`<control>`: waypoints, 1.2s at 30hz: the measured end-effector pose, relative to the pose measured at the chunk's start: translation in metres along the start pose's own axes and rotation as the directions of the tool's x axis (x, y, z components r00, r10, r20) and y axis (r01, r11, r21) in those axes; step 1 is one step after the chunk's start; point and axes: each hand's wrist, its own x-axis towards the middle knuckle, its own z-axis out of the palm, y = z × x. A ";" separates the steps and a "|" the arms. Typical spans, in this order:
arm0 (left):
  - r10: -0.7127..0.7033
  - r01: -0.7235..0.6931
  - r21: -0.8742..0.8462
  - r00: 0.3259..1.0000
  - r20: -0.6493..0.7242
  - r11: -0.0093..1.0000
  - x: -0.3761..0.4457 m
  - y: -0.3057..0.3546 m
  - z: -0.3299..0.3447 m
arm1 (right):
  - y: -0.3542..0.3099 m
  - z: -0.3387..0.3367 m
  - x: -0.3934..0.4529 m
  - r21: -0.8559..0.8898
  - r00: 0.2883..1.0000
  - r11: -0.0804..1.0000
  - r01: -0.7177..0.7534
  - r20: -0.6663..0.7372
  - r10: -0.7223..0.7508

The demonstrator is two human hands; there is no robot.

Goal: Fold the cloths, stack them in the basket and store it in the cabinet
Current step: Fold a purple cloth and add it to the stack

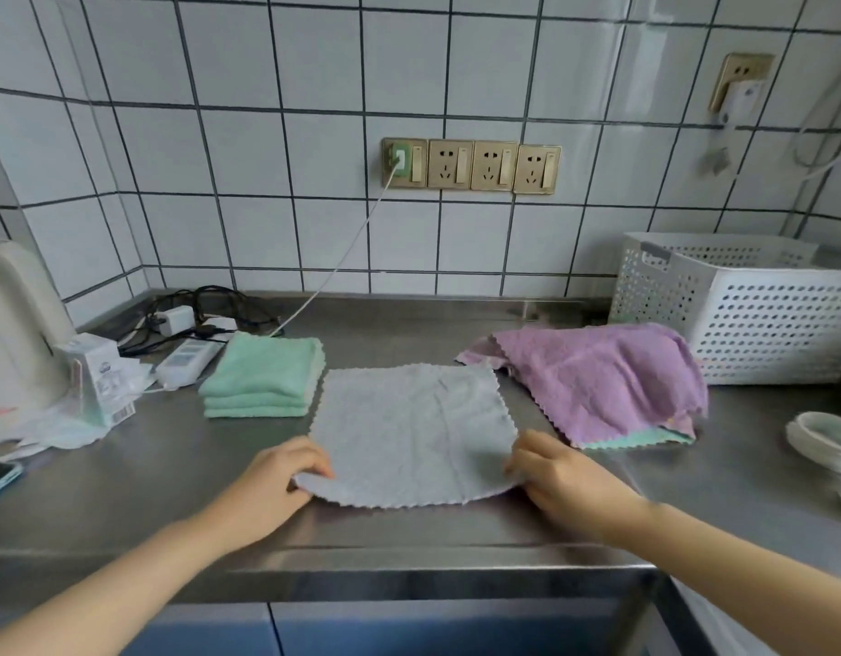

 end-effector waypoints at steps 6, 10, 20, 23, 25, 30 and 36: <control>-0.031 0.005 0.155 0.986 0.166 0.988 -0.003 -0.006 -0.008 | 0.011 -0.005 -0.004 0.001 0.986 0.990 -0.142 0.086 0.141; -0.047 0.005 0.134 0.949 0.312 0.991 -0.006 -0.002 -0.009 | 0.013 -0.005 -0.006 0.030 0.981 0.992 -0.123 0.155 0.117; -0.169 0.183 -0.036 0.956 0.240 0.983 -0.041 0.031 -0.039 | -0.015 -0.033 -0.048 0.343 0.983 0.922 -0.179 0.029 0.180; -0.224 0.259 -0.190 0.957 0.187 0.947 -0.047 0.053 -0.054 | -0.033 -0.053 -0.055 0.554 0.948 0.776 -0.300 0.086 0.306; -0.247 0.281 -0.297 0.958 0.147 0.913 -0.043 0.061 -0.061 | -0.042 -0.061 -0.051 0.666 0.939 0.683 -0.300 0.079 0.335; -0.496 0.432 -0.540 0.868 0.029 0.723 -0.007 0.052 -0.054 | -0.037 -0.058 -0.006 0.824 0.829 0.423 -0.377 0.097 0.550; -0.621 0.559 -0.421 0.784 -0.013 0.714 0.036 0.003 -0.020 | 0.002 -0.013 0.051 0.705 0.666 0.337 -0.624 0.253 0.702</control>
